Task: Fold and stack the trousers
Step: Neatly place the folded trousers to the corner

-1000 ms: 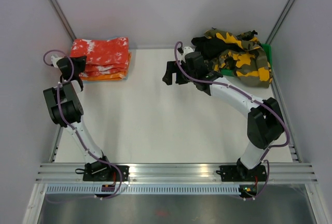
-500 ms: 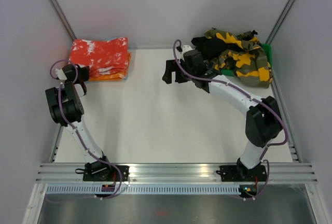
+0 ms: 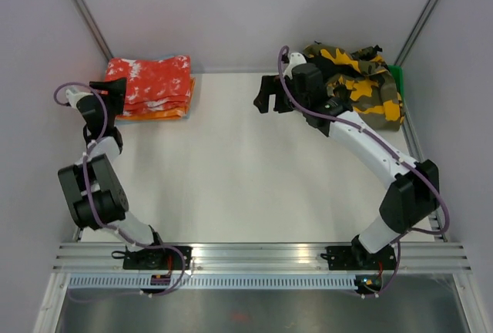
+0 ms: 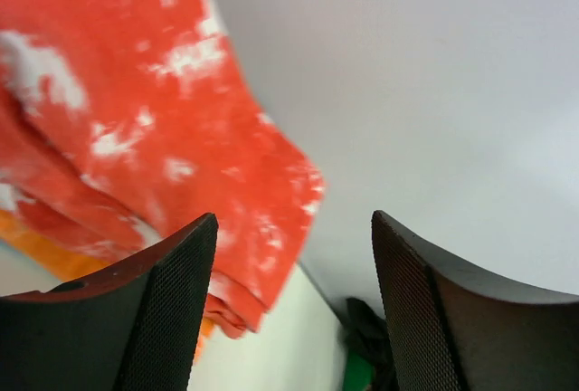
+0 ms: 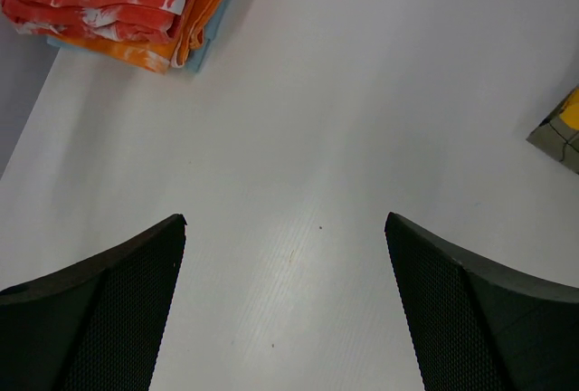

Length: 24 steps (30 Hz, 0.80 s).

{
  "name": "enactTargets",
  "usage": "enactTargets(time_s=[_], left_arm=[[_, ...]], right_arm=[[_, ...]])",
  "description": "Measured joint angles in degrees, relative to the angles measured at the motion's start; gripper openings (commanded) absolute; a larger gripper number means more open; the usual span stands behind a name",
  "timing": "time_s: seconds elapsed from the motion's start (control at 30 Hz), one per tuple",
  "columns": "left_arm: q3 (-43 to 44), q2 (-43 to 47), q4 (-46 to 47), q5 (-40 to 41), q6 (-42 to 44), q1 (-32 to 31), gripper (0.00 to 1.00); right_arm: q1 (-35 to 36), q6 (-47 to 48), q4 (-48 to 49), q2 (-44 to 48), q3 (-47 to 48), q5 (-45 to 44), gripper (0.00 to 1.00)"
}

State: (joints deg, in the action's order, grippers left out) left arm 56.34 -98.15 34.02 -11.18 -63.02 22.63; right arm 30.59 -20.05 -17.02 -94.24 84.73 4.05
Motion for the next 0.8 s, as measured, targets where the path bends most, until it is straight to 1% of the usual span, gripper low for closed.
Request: enactTargets(time_s=[0.03,0.07,0.17,0.23,0.33,0.5,0.57,0.63,0.7,0.8], left_arm=[[-1.6,4.02,-0.02,0.07,0.83,0.0,0.78],[-3.04,7.89,-0.11,0.02,1.51,-0.02,0.79],[-7.58,17.86,-0.79,-0.33,3.21,-0.24,0.8],[-10.47,23.61,-3.26,-1.4,5.2,-0.9,0.8],[-13.42,30.77,-10.8,-2.38,9.99,-3.78,0.82],[-13.31,45.72,-28.76,-4.26,23.43,-13.35,0.86],[-10.99,51.23,-36.17,-6.05,28.63,-14.82,0.86],[-8.24,56.26,-42.6,-6.97,33.57,-14.88,0.86],[-6.58,60.13,-47.3,-6.73,37.38,-15.93,0.87],[-6.27,66.34,-53.09,-6.69,42.12,-18.91,0.92]], right_arm=[[-0.07,0.04,-0.04,1.73,-1.16,-0.5,0.98],[-0.09,-0.02,-0.15,3.23,-2.27,-1.07,0.98],[-0.2,-0.22,0.07,7.87,-6.03,-3.72,0.98],[-0.28,-0.28,0.11,11.04,-8.92,-5.75,0.98],[-0.59,-0.11,-0.66,16.46,-12.68,-9.42,0.98],[-0.83,0.57,-1.36,27.78,-16.61,-17.05,0.98],[-0.83,0.44,-0.61,34.67,-20.37,-19.82,0.98],[-0.83,0.13,0.83,42.36,-25.57,-21.57,0.98],[-0.83,-0.37,1.4,49.24,-31.12,-22.75,0.98],[-0.87,-1.51,1.44,56.72,-37.57,-24.52,0.98]])
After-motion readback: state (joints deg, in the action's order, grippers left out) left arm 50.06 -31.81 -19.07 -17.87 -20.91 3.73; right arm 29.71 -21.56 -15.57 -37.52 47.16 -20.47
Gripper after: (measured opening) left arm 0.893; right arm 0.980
